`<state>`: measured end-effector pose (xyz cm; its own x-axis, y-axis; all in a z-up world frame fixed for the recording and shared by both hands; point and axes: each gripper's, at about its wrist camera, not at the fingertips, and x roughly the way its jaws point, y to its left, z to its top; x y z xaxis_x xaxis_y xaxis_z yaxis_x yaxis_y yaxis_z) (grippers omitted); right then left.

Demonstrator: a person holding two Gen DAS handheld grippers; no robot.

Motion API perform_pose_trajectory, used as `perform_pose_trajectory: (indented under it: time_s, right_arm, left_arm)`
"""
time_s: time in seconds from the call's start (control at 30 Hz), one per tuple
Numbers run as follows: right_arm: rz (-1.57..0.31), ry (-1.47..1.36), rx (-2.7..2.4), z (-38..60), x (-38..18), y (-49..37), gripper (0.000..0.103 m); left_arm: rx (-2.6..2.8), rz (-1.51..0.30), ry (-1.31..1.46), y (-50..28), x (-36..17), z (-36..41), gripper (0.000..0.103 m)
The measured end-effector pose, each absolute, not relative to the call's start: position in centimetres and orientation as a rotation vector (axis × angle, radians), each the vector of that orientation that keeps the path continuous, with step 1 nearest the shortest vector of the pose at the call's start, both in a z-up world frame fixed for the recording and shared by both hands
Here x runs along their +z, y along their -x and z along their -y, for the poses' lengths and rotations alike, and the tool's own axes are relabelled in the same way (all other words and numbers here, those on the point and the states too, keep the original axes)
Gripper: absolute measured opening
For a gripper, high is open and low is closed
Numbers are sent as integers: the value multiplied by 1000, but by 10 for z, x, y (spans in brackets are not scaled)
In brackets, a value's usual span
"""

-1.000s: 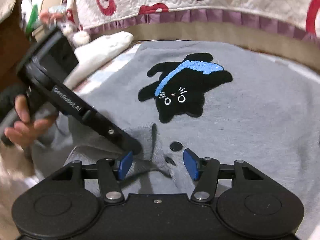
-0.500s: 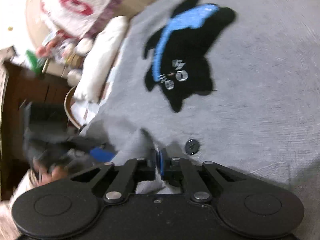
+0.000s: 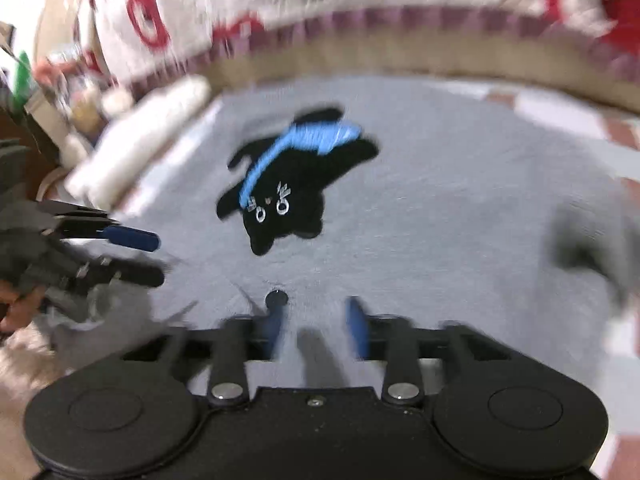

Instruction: Fold clothes

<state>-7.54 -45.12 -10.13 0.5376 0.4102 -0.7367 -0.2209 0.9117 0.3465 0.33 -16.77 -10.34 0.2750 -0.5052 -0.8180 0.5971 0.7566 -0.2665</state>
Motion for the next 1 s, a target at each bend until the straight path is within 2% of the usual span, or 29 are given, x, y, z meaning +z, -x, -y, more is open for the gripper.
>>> perform_pose_trajectory:
  time_s: [0.1, 0.23, 0.33, 0.53, 0.73, 0.83, 0.87, 0.9, 0.93, 1.0]
  right_arm:
    - [-919, -257, 258, 485, -98, 126, 54]
    - [-944, -518, 176, 530, -124, 172, 55]
    - [-926, -693, 95, 556, -140, 185, 61]
    - [-874, -745, -13, 590, -155, 156, 68]
    - [-854, -1217, -187, 623, -201, 122, 71]
    - [-804, -1301, -146, 616, -213, 116, 71]
    - [-784, -1293, -126, 610, -216, 113, 62]
    - [-747, -1285, -103, 602, -219, 111, 47]
    - [-711, -1279, -78, 594, -220, 110, 14]
    - [-614, -1181, -20, 575, -204, 110, 14]
  left_arm:
    - [-839, -1099, -128, 2, -105, 195, 63]
    - [-917, -1136, -185, 6, -115, 237, 63]
    - [-920, -1131, -228, 9, -120, 260, 63]
    - [-925, -1081, -212, -4, -105, 287, 63]
    - [-921, -1014, -141, -28, -86, 326, 63]
    - [-939, -1008, -63, -39, -88, 344, 63]
    - [-946, -1008, -39, -43, -92, 350, 63]
    - [-945, -1017, -17, -49, -96, 356, 63]
    - [-941, -1028, 6, -54, -100, 362, 63]
    - [-916, -1038, 23, -59, -103, 371, 63]
